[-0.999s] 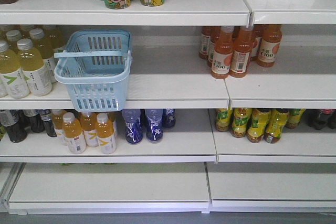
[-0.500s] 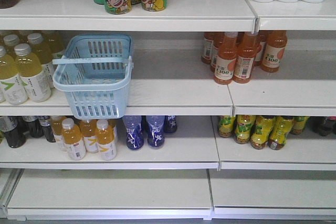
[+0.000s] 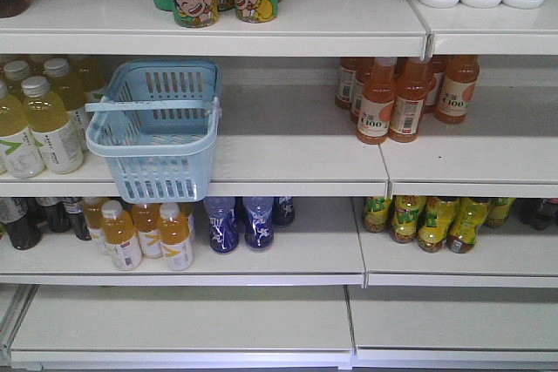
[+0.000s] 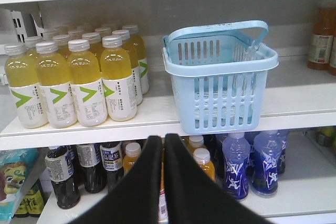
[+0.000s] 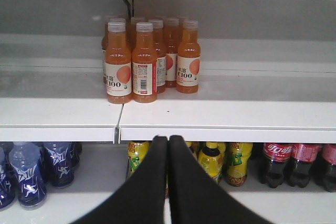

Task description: Place coke in basket with both arms

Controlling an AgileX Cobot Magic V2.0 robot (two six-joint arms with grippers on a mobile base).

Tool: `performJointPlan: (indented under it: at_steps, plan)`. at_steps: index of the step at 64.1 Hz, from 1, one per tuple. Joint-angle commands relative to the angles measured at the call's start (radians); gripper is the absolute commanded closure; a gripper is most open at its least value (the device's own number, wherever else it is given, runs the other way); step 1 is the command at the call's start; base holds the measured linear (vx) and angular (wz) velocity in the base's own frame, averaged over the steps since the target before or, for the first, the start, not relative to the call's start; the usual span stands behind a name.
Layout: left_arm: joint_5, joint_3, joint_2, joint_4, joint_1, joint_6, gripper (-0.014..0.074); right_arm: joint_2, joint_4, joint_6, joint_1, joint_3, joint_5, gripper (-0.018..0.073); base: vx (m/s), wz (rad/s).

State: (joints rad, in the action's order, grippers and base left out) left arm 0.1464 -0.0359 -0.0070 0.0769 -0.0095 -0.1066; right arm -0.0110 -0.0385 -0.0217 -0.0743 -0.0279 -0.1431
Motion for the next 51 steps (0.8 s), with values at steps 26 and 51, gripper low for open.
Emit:
performJointPlan:
  at_steps: [26, 51]
  plan:
    - [-0.082, 0.034, -0.02, -0.004, 0.002, 0.002, 0.0604, -0.012, -0.003, -0.003, -0.003, -0.008, 0.077, 0.0569, 0.0, 0.0]
    - [-0.083, 0.034, -0.02, -0.004, 0.002, 0.002, 0.0604, -0.012, -0.003, -0.003, -0.003, -0.008, 0.077, 0.0569, 0.0, 0.0]
